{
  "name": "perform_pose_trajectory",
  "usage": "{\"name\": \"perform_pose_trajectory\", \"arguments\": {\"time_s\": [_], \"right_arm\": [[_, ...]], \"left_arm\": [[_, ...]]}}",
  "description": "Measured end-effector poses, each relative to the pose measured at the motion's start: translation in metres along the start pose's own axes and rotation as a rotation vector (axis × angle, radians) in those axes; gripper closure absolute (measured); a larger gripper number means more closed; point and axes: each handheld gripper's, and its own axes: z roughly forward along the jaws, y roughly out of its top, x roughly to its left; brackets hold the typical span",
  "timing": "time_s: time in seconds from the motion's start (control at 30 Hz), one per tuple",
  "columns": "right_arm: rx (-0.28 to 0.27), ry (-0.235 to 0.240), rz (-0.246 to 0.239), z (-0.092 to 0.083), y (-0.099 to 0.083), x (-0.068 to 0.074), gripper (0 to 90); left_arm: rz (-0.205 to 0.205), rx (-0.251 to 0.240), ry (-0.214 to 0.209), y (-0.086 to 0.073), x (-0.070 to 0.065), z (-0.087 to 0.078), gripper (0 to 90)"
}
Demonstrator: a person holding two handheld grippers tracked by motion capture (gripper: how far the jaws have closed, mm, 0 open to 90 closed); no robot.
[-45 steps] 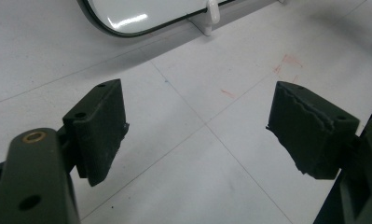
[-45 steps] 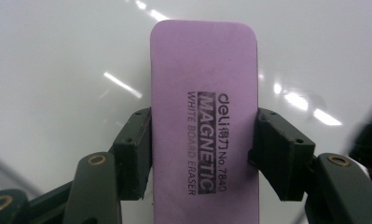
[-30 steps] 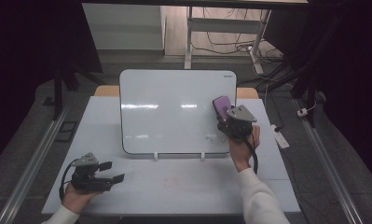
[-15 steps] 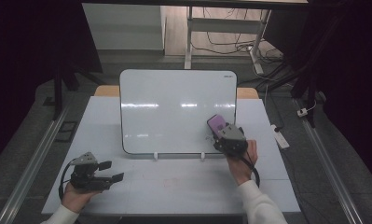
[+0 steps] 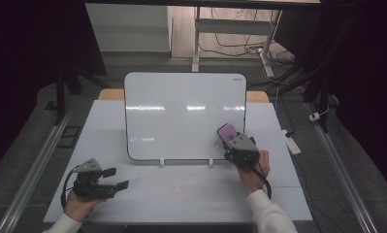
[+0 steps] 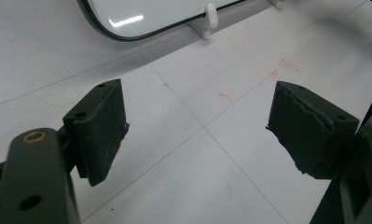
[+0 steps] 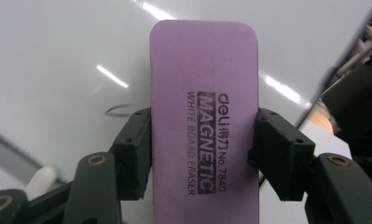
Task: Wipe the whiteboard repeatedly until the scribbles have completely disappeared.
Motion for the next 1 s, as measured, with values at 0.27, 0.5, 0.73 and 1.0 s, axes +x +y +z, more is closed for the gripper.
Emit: {"name": "perform_pose_trajectory", "arguments": {"time_s": [0.27, 0.5, 0.73, 1.0], "right_arm": [[-0.012, 0.032, -0.073, 0.008, 0.011, 0.036, 40.7], [-0.035, 0.068, -0.121, 0.013, 0.019, 0.066, 40.7], [-0.032, 0.026, -0.089, 0.010, 0.015, 0.041, 40.7], [-0.030, -0.063, 0.006, 0.004, 0.007, 0.005, 40.7]], "left_arm": [[0.008, 0.003, -0.002, 0.001, -0.003, 0.002, 20.0], [0.004, 0.002, -0.001, 0.001, -0.002, 0.001, 20.0], [0.004, -0.001, 0.000, 0.001, -0.001, 0.000, 20.0], [0.006, 0.002, -0.001, 0.001, -0.001, 0.001, 20.0]]}}
